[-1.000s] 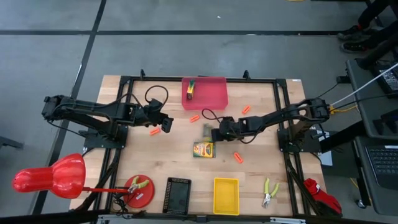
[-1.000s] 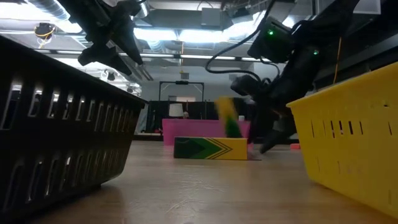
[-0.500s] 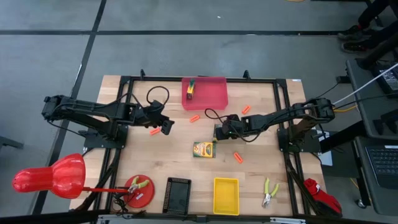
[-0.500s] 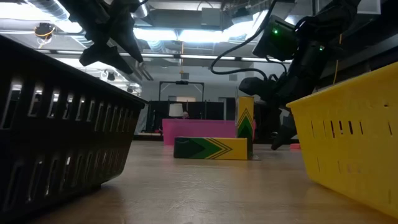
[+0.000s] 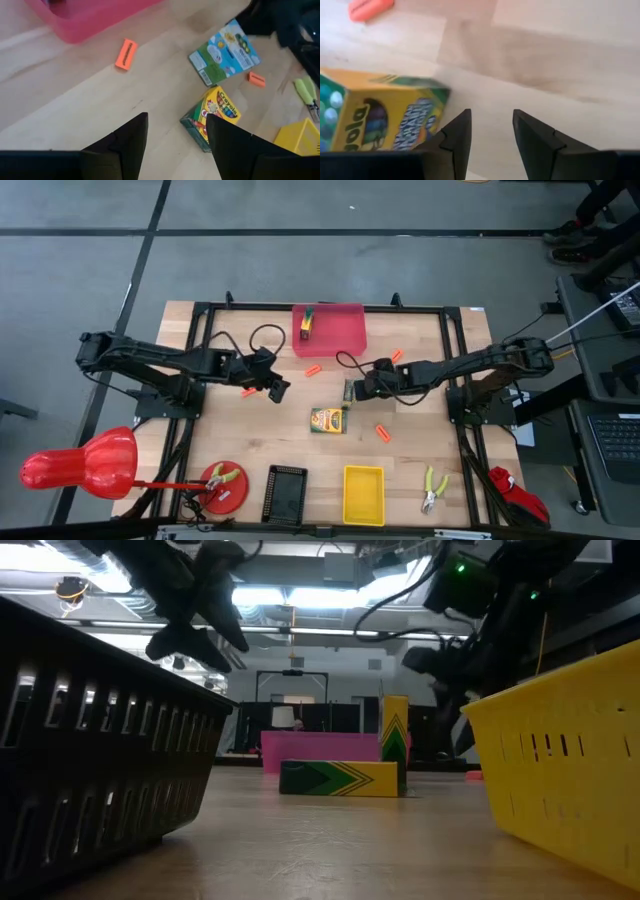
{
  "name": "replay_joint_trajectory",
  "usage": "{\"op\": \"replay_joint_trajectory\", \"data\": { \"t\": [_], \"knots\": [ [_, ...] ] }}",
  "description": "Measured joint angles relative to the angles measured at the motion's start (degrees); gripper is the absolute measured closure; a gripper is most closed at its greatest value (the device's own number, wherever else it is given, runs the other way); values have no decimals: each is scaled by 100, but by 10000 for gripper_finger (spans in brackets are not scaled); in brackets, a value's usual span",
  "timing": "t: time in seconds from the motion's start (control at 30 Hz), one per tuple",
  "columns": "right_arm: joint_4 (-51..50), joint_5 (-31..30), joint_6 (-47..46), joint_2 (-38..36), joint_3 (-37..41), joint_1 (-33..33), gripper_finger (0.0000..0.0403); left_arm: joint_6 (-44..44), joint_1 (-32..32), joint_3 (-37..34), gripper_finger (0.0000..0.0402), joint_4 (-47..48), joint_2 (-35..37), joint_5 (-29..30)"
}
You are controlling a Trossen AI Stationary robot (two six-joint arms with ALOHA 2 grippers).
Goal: Pick & Place School Supplies
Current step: Put the yellow crayon box into the red bin
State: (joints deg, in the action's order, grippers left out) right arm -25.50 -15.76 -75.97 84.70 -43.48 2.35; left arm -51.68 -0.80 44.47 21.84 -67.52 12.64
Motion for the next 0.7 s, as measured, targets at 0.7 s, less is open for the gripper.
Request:
{"op": "replay_joint_trajectory", "data": {
  "t": [0.7],
  "knots": [
    [-1656,-881,-26,-1906,-3,787,254,-394,623,2978,169,1113,-2869,-452]
  ]
}}
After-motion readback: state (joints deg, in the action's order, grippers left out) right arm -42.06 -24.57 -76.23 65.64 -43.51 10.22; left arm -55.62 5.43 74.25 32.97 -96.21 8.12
